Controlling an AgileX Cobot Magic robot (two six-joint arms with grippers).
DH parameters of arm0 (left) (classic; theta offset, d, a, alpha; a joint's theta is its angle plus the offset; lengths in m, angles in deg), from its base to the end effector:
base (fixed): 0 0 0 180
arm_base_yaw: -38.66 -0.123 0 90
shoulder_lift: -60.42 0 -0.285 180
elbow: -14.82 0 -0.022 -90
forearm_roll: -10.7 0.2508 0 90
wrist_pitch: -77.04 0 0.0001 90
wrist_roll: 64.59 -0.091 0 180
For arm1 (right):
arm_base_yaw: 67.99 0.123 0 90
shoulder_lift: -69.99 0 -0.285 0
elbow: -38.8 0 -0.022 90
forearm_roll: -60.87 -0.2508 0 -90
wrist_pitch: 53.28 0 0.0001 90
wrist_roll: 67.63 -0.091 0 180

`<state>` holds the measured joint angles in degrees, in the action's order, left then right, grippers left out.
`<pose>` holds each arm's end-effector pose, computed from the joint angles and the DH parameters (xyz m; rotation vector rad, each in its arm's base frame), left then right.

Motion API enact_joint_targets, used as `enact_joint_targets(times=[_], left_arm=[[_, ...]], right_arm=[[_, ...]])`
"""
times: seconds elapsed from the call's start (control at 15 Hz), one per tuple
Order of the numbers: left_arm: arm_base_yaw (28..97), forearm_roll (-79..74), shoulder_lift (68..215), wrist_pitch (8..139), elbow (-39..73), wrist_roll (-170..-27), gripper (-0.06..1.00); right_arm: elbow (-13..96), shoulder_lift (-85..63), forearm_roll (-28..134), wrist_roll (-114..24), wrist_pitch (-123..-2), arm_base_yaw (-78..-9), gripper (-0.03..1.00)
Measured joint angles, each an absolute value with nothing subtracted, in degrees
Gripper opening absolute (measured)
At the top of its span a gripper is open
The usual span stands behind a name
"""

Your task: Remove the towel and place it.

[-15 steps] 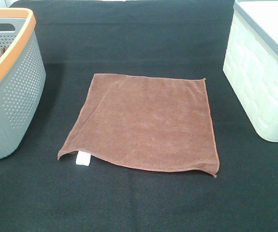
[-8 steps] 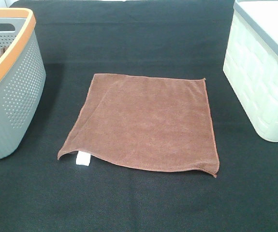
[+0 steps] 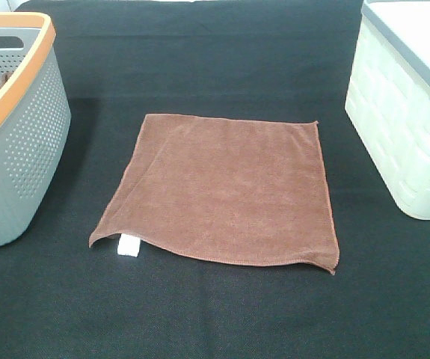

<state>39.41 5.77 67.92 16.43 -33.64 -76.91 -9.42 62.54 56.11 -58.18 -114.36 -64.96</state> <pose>-0.0060 -0.0067 0.2783 0.2354 2.0180 0.0243 -0.0072 0.0062 0.2787 -0.2259 2.0224 0.0289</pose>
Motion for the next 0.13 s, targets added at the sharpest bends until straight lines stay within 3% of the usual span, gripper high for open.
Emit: enact_joint_targets(times=[0.13], left_arm=[[39.4,5.8,67.9,16.4,-33.6,-76.9,0.71]], right_arm=[[-9.4,62.5,56.1,-58.2,-114.4,-65.0,0.63]])
